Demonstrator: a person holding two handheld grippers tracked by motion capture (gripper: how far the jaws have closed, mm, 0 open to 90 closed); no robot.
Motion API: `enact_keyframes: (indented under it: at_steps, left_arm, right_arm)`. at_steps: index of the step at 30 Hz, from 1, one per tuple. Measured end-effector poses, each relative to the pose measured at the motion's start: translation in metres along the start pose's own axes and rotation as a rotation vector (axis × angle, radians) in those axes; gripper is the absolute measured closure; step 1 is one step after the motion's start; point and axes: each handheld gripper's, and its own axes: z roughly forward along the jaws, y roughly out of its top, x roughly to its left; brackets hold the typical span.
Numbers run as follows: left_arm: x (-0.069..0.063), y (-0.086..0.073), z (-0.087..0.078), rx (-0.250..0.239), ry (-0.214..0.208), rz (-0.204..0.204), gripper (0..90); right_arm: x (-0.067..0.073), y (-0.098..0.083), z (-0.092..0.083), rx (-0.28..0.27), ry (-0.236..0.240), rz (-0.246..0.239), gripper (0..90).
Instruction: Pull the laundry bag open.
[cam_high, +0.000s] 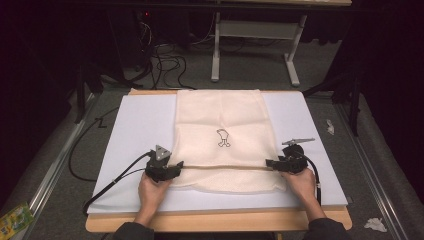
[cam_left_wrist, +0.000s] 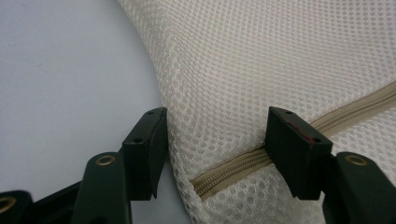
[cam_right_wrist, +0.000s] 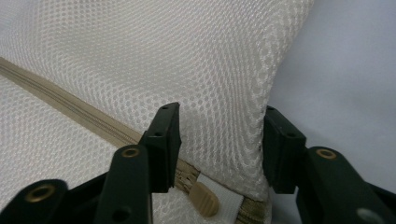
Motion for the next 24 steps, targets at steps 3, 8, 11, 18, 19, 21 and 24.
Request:
enact_keyframes:
  at_steps: [3,8,11,18,19,21,24]
  left_arm:
    - [0.000,0.000,0.000,0.001,0.001,0.002,39.8]
    - [0.000,0.000,0.000,0.001,-0.002,-0.003,39.8]
    - [0.001,0.000,0.000,0.002,-0.005,-0.006,39.8]
    - [0.001,0.001,0.000,0.005,-0.010,-0.008,40.1]
    - [0.001,0.001,0.000,0.005,-0.006,-0.006,40.1]
    - [0.000,0.001,0.000,0.002,0.005,0.004,40.2]
    - [-0.001,0.001,0.000,0.003,0.007,0.005,40.2]
  right_arm:
    - [0.002,0.000,0.001,0.009,-0.027,-0.027,71.8]
    - [-0.004,0.003,0.001,0.029,-0.006,-0.047,87.8]
    - [-0.004,0.004,0.000,0.025,0.016,-0.058,88.6]
    - [-0.002,0.009,-0.022,-0.072,0.076,-0.058,88.7]
    - [-0.001,0.010,-0.024,-0.073,0.082,-0.059,88.7]
    - [0.000,0.012,-0.026,-0.073,0.087,-0.067,88.7]
    - [0.001,0.012,-0.024,-0.072,0.081,-0.079,88.6]
